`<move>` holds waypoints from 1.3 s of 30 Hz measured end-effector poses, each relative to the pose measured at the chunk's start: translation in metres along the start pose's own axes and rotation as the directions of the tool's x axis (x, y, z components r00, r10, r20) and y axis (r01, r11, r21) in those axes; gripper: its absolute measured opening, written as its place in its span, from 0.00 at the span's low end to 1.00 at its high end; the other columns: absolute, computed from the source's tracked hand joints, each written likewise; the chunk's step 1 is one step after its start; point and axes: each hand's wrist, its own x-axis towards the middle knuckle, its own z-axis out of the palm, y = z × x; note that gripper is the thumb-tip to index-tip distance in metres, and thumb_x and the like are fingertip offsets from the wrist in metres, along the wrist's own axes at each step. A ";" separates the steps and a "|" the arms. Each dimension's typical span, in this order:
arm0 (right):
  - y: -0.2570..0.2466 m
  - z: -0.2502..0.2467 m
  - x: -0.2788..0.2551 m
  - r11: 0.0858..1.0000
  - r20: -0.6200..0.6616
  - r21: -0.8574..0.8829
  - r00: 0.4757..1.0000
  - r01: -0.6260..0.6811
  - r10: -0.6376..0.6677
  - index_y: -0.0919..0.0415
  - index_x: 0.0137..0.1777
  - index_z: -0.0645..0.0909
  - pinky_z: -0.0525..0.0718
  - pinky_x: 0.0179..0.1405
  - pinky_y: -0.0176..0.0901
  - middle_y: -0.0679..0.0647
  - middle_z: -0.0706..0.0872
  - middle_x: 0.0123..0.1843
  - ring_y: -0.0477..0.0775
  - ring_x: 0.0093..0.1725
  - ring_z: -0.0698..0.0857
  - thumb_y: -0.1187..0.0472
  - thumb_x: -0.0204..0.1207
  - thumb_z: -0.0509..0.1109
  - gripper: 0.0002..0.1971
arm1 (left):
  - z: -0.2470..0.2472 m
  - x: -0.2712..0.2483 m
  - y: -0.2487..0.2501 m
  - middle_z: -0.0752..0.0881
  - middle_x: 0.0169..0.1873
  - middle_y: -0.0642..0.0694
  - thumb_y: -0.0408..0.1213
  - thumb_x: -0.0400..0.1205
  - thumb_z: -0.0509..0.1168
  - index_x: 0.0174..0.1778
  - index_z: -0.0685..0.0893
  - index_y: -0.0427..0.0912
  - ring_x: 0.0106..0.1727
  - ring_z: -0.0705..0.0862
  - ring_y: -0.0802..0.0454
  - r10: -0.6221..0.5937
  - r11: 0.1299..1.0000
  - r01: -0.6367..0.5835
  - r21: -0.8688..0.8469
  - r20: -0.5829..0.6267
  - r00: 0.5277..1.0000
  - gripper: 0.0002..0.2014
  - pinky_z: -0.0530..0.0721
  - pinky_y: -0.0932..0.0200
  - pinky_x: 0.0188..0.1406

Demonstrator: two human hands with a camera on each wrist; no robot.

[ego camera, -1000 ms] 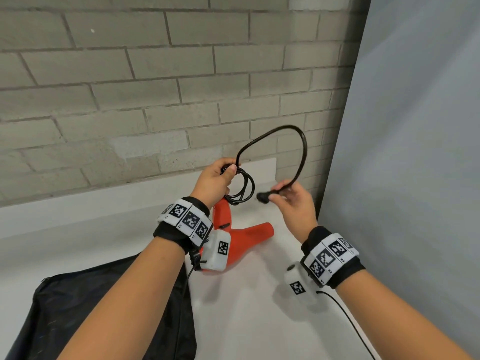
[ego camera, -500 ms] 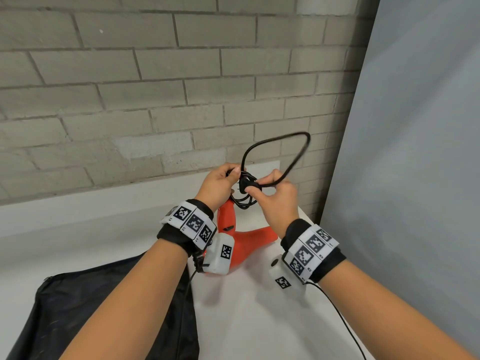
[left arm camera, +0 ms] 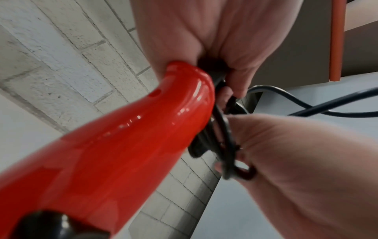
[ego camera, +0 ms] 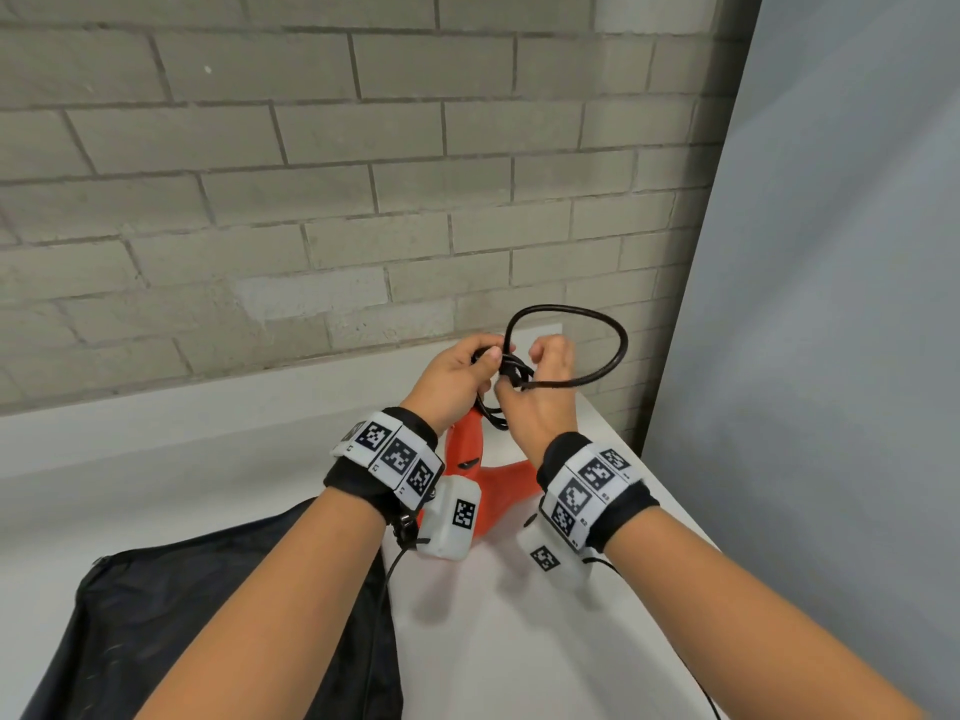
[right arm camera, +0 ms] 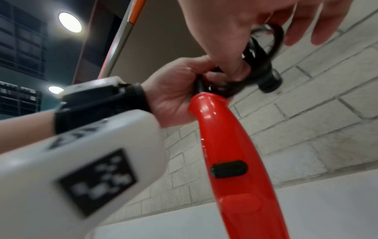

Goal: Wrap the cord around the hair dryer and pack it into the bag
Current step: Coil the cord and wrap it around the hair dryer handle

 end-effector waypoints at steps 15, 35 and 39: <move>0.094 -0.066 -0.023 0.651 0.593 -0.757 0.481 0.060 0.646 0.66 0.57 0.80 0.77 0.56 0.44 0.63 0.83 0.57 0.61 0.58 0.82 0.65 0.81 0.54 0.14 | -0.012 0.003 0.001 0.78 0.34 0.48 0.30 0.85 0.51 0.51 0.82 0.41 0.14 0.66 0.64 -0.077 0.989 0.064 -0.135 -0.097 0.992 0.13 0.68 0.74 0.19; 0.021 -0.044 0.001 0.985 0.502 -0.051 0.848 -0.164 0.167 0.52 0.35 0.72 0.72 0.29 0.34 0.47 0.71 0.30 0.44 0.28 0.71 0.67 0.83 0.53 0.16 | -0.002 -0.006 0.004 0.74 0.26 0.51 0.34 0.80 0.64 0.36 0.81 0.49 0.18 0.67 0.63 0.024 0.998 -0.026 -0.054 -0.043 0.999 0.08 0.67 0.68 0.21; 0.002 -0.065 0.027 0.995 0.312 -0.094 0.948 -0.037 0.065 0.60 0.40 0.76 0.68 0.26 0.25 0.46 0.72 0.27 0.41 0.27 0.69 0.67 0.82 0.55 0.11 | 0.001 -0.004 0.004 0.78 0.29 0.56 0.30 0.79 0.64 0.39 0.81 0.49 0.20 0.73 0.66 0.042 0.998 -0.042 0.039 -0.003 0.999 0.08 0.71 0.71 0.27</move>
